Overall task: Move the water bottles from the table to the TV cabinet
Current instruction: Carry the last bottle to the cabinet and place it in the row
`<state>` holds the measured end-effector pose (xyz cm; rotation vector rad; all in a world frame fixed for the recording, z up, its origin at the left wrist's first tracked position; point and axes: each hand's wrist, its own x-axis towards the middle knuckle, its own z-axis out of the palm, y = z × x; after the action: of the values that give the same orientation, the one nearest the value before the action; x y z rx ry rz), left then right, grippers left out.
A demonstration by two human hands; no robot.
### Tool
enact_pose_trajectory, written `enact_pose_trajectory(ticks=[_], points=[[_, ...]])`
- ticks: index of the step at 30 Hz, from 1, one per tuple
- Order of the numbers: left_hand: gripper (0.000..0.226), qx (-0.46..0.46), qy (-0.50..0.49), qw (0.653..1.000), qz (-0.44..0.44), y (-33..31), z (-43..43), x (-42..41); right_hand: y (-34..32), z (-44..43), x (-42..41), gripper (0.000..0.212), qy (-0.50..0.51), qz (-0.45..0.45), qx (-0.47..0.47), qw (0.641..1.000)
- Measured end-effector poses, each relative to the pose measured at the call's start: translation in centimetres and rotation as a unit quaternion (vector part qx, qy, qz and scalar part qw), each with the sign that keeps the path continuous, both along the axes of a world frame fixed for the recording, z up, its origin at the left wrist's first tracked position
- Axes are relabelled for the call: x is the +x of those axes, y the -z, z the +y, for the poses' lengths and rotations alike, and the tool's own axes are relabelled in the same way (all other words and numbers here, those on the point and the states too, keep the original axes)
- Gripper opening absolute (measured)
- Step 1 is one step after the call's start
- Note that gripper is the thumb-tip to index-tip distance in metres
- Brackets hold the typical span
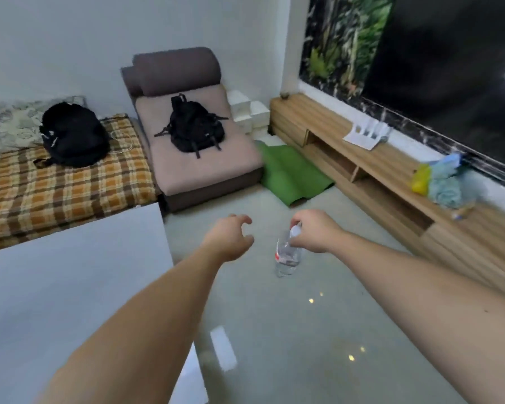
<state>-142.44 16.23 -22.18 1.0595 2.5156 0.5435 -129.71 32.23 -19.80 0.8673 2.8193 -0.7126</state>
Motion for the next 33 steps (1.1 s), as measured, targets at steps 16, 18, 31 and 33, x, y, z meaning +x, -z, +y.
enact_pose_trajectory(ticks=[16, 18, 31, 33], points=[[0.045, 0.062, 0.368, 0.928, 0.007, -3.4, 26.2, 23.4, -5.6, 13.3, 33.2, 0.019, 0.454, 0.014, 0.033, 0.890], [0.046, 0.062, 0.400, 0.914, 0.008, -3.4, 27.7, 25.7, -5.2, 13.3, 35.8, 0.025, 0.498, 0.000, 0.031, 0.867], [0.047, 0.013, 0.478, 0.878, 0.038, -2.3, 35.7, 35.8, -2.9, 18.3, 46.5, 0.026, 0.553, -0.016, -0.006, 0.833], [0.047, 0.007, 0.479, 0.877, 0.040, -2.3, 37.1, 37.5, -2.7, 19.9, 47.6, 0.028, 0.547, -0.008, -0.016, 0.837]])
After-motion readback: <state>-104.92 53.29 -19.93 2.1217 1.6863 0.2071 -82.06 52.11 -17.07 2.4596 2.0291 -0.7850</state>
